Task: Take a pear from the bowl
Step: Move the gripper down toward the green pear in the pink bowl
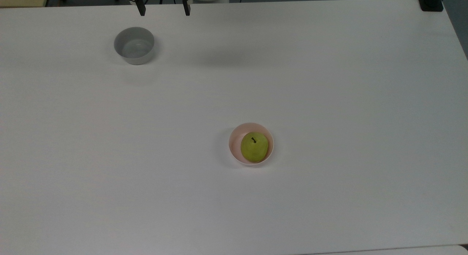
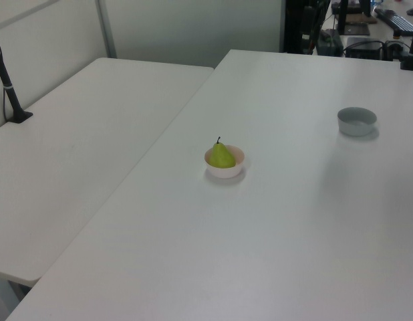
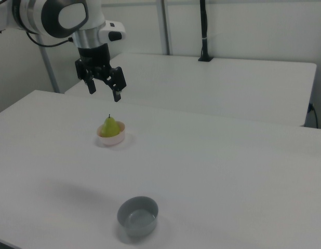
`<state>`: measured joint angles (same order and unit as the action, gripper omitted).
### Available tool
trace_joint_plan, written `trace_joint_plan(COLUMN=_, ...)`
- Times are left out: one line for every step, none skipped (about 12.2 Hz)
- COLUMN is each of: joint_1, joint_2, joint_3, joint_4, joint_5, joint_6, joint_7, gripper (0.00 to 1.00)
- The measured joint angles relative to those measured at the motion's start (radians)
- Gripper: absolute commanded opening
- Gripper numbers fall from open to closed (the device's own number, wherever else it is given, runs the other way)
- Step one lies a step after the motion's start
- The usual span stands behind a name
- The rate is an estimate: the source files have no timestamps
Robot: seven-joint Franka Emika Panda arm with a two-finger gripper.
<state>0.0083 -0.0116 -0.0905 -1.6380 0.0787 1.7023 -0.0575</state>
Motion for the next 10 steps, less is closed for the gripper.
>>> trace_joint_plan(joint_1=0.000, joint_2=0.000, joint_3=0.000, joint_4=0.000, joint_5=0.000, joint_6=0.000, joint_7=0.000, gripper=1.00)
trace_joint_plan(joint_1=0.001, joint_2=0.000, joint_3=0.000, joint_4=-0.001, joint_5=0.000, joint_6=0.000, joint_7=0.000, gripper=1.00)
trace_joint_plan(joint_1=0.002, joint_2=0.000, joint_3=0.000, joint_4=-0.002, joint_5=0.000, joint_6=0.000, joint_7=0.000, gripper=1.00)
trace_joint_plan(joint_1=0.003, joint_2=0.001, joint_3=0.000, joint_4=-0.002, joint_5=0.000, joint_6=0.000, joint_7=0.000, gripper=1.00)
trace_joint_plan(joint_1=0.004, joint_2=0.001, joint_3=0.000, joint_4=-0.002, joint_5=0.000, joint_6=0.000, joint_7=0.000, gripper=1.00)
trace_joint_plan(joint_1=0.004, joint_2=0.001, joint_3=0.000, joint_4=-0.002, joint_5=0.000, joint_6=0.000, joint_7=0.000, gripper=1.00)
trace_joint_plan(joint_1=0.004, joint_2=0.001, joint_3=0.000, joint_4=-0.002, joint_5=0.000, joint_6=0.000, joint_7=0.000, gripper=1.00)
trace_joint_plan(joint_1=0.004, joint_2=0.001, joint_3=0.000, joint_4=-0.002, joint_5=0.000, joint_6=0.000, joint_7=0.000, gripper=1.00)
trace_joint_plan(joint_1=0.004, joint_2=0.001, joint_3=0.000, joint_4=-0.002, joint_5=0.000, joint_6=0.000, joint_7=-0.005, gripper=1.00)
trace_joint_plan(joint_1=0.004, joint_2=0.001, joint_3=0.000, joint_4=-0.002, joint_5=-0.003, joint_6=0.000, joint_7=-0.033, gripper=1.00)
